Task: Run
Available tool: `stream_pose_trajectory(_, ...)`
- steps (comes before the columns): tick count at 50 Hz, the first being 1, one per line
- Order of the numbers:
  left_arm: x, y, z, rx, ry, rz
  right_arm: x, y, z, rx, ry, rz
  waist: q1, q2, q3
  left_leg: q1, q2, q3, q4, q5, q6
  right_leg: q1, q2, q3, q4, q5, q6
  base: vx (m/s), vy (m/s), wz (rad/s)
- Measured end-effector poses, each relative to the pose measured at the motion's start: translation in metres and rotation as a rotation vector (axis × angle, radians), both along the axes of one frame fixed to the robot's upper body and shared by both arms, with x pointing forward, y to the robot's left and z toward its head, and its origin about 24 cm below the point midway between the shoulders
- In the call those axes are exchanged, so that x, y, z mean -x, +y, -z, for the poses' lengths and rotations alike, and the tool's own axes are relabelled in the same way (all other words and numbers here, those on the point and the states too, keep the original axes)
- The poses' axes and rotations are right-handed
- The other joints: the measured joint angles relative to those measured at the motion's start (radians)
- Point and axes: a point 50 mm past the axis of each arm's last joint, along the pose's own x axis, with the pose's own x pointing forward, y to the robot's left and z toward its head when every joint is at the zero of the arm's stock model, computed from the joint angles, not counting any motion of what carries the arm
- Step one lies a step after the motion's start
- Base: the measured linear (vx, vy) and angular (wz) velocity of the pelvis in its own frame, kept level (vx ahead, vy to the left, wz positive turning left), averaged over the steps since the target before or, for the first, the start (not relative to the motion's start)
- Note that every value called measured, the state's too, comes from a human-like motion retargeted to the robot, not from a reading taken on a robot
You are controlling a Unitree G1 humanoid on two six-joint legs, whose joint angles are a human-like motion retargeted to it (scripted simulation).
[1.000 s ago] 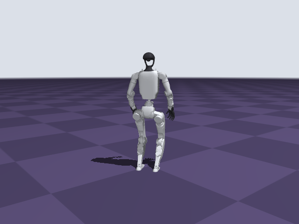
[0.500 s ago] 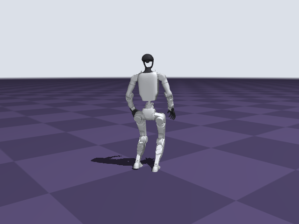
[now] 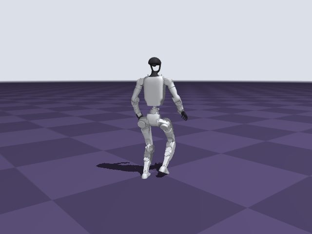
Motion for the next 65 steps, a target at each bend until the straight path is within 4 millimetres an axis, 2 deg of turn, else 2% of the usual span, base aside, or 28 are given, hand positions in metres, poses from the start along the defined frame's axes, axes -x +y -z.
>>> stream_pose_trajectory(3,-0.013,0.006,-0.003,-0.047,-0.036,-0.007,0.008,0.009,0.011,-0.055,0.052,0.024,-0.063,-0.085,0.011,0.007,-0.115,0.012,-0.091,-0.023,0.069,-0.066,-0.101,0.070,0.098,-0.010,0.033,-0.09,0.04,1.04)
stream_pose_trajectory(5,-0.017,0.010,-0.005,-0.058,-0.059,-0.034,0.019,0.016,0.021,-0.087,0.111,0.035,-0.064,-0.096,0.019,0.023,-0.123,0.005,-0.094,-0.022,0.065,-0.046,-0.097,0.075,0.090,-0.013,0.035,0.00,0.01,0.21)
stream_pose_trajectory(8,-0.023,0.014,-0.012,-0.040,-0.106,-0.073,0.035,0.021,0.032,-0.116,0.192,0.023,-0.020,-0.045,0.021,0.038,-0.040,-0.028,-0.076,0.081,-0.019,0.044,-0.011,0.022,-0.036,0.017,0.019,0.04,-0.01,-0.18)
stream_pose_trajectory(11,-0.024,0.011,-0.017,0.006,-0.132,-0.079,0.047,0.026,0.037,-0.136,0.237,-0.001,0.011,-0.021,0.003,-0.026,0.023,-0.046,-0.014,0.228,-0.102,0.108,0.045,-0.001,-0.161,0.053,0.013,0.00,0.00,0.00)
stream_pose_trajectory(14,-0.027,0.008,-0.023,0.053,-0.155,-0.071,0.050,0.028,0.036,-0.141,0.233,-0.026,0.046,-0.001,-0.019,-0.122,0.089,-0.059,0.097,0.287,-0.130,0.148,0.097,-0.015,-0.256,0.046,-0.001,0.00,0.00,0.00)
stream_pose_trajectory(17,-0.033,0.006,-0.031,0.102,-0.197,-0.088,0.041,0.024,0.027,-0.130,0.177,-0.028,0.083,0.013,-0.032,-0.199,0.157,-0.062,0.205,0.235,-0.105,0.180,0.137,-0.020,-0.313,-0.042,-0.047,0.00,0.00,0.00)
stream_pose_trajectory(20,-0.036,0.006,-0.036,0.116,-0.233,-0.126,0.028,0.015,0.020,-0.080,0.129,-0.017,0.104,0.025,-0.030,-0.243,0.200,-0.066,0.270,0.109,-0.070,0.193,0.158,-0.022,-0.323,-0.216,-0.116,-0.02,0.04,-0.23)
stream_pose_trajectory(23,-0.038,0.004,-0.033,0.096,-0.251,-0.160,0.022,0.005,0.020,-0.032,0.121,0.026,0.082,0.034,-0.019,-0.236,0.203,-0.043,0.228,0.005,-0.029,0.175,0.150,-0.020,-0.294,-0.279,-0.122,-0.01,0.07,0.06)
stream_pose_trajectory(25,-0.037,0.001,-0.031,0.092,-0.257,-0.183,0.027,-0.002,0.024,-0.027,0.139,0.078,0.036,0.011,-0.027,-0.210,0.151,-0.017,0.141,0.002,-0.006,0.151,0.095,-0.005,-0.257,-0.234,-0.083,0.04,0.07,0.49)
stream_pose_trajectory(27,-0.039,0.002,-0.034,0.092,-0.277,-0.195,0.036,-0.004,0.029,-0.044,0.166,0.115,0.015,0.006,-0.034,-0.161,0.124,-0.004,0.051,0.053,-0.035,0.134,0.052,-0.016,-0.230,-0.167,-0.067,0.09,0.06,-0.06)
stream_pose_trajectory(30,-0.042,0.003,-0.039,0.096,-0.306,-0.188,0.046,-0.004,0.034,-0.079,0.200,0.129,-0.003,0.008,-0.044,-0.117,0.103,-0.008,-0.035,0.186,-0.110,0.119,0.036,-0.029,-0.209,-0.077,-0.040,0.05,0.02,-0.11)
stream_pose_trajectory(34,-0.047,0.005,-0.048,0.099,-0.336,-0.146,0.050,-0.001,0.030,-0.118,0.181,0.106,0.000,0.011,-0.055,-0.153,0.111,-0.022,0.012,0.300,-0.156,0.132,0.057,-0.039,-0.232,-0.047,-0.035,-0.02,0.00,0.01)
stream_pose_trajectory(36,-0.050,0.007,-0.053,0.100,-0.357,-0.130,0.043,0.002,0.021,-0.135,0.119,0.092,0.016,0.017,-0.051,-0.188,0.145,-0.017,0.106,0.299,-0.144,0.154,0.085,-0.038,-0.252,-0.079,-0.054,-0.09,0.00,0.03)
stream_pose_trajectory(38,-0.052,0.010,-0.057,0.095,-0.372,-0.126,0.029,0.005,0.009,-0.145,0.038,0.076,0.038,0.020,-0.041,-0.232,0.195,-0.006,0.236,0.270,-0.115,0.176,0.116,-0.033,-0.262,-0.162,-0.090,-0.10,0.01,-0.10)
stream_pose_trajectory(41,-0.056,0.015,-0.061,0.073,-0.390,-0.140,-0.004,0.011,-0.017,-0.122,-0.108,0.030,0.098,0.054,-0.004,-0.312,0.315,-0.016,0.432,0.204,-0.077,0.193,0.199,-0.038,-0.293,-0.298,-0.169,-0.10,0.02,-0.63)
stream_pose_trajectory(43,-0.052,0.016,-0.057,0.057,-0.377,-0.161,-0.024,0.016,-0.034,-0.099,-0.199,-0.008,0.140,0.083,0.008,-0.367,0.393,-0.026,0.511,0.169,-0.061,0.186,0.258,-0.034,-0.317,-0.317,-0.198,-0.08,0.06,-0.84)
stream_pose_trajectory(45,-0.043,0.015,-0.049,0.059,-0.343,-0.180,-0.039,0.019,-0.050,-0.088,-0.276,-0.037,0.161,0.091,0.011,-0.390,0.415,-0.027,0.521,0.145,-0.054,0.193,0.277,-0.026,-0.332,-0.317,-0.198,0.02,0.08,-0.35)
stream_pose_trajectory(49,-0.017,0.012,-0.032,0.085,-0.231,-0.191,-0.045,0.026,-0.061,-0.097,-0.326,-0.080,0.151,0.054,-0.007,-0.327,0.317,0.010,0.363,0.164,-0.071,0.229,0.211,-0.002,-0.381,-0.219,-0.135,0.09,0.12,0.11)
stream_pose_trajectory(52,-0.002,0.007,-0.023,0.108,-0.158,-0.187,-0.039,0.029,-0.057,-0.094,-0.295,-0.119,0.134,0.038,-0.030,-0.247,0.230,0.029,0.207,0.170,-0.092,0.212,0.148,-0.015,-0.360,-0.110,-0.083,0.07,0.12,-0.09)
stream_pose_trajectory(55,0.002,0.000,-0.021,0.125,-0.136,-0.179,-0.030,0.029,-0.050,-0.078,-0.255,-0.155,0.095,0.025,-0.042,-0.160,0.137,0.043,0.067,0.131,-0.081,0.169,0.069,-0.029,-0.271,-0.076,-0.063,0.03,0.10,-0.03)
stream_pose_trajectory(58,-0.011,-0.006,-0.024,0.120,-0.179,-0.153,-0.021,0.026,-0.041,-0.050,-0.211,-0.157,0.032,-0.007,-0.035,-0.110,0.038,0.064,-0.038,0.038,-0.023,0.097,-0.051,-0.031,-0.114,-0.105,-0.059,-0.02,0.07,0.41)
stream_pose_trajectory(61,-0.034,-0.009,-0.033,0.092,-0.260,-0.125,-0.008,0.023,-0.026,-0.037,-0.143,-0.138,-0.049,-0.065,-0.041,-0.087,-0.072,0.085,-0.159,0.017,0.026,0.006,-0.172,0.005,-0.003,-0.130,-0.050,-0.02,0.04,0.89)
stream_pose_trajectory(65,-0.067,-0.012,-0.055,0.094,-0.403,-0.111,0.017,0.021,-0.003,-0.033,-0.026,-0.126,-0.097,-0.077,-0.062,-0.042,-0.117,0.076,-0.298,0.050,0.020,-0.055,-0.197,0.014,-0.057,-0.169,-0.058,0.05,0.00,0.42)
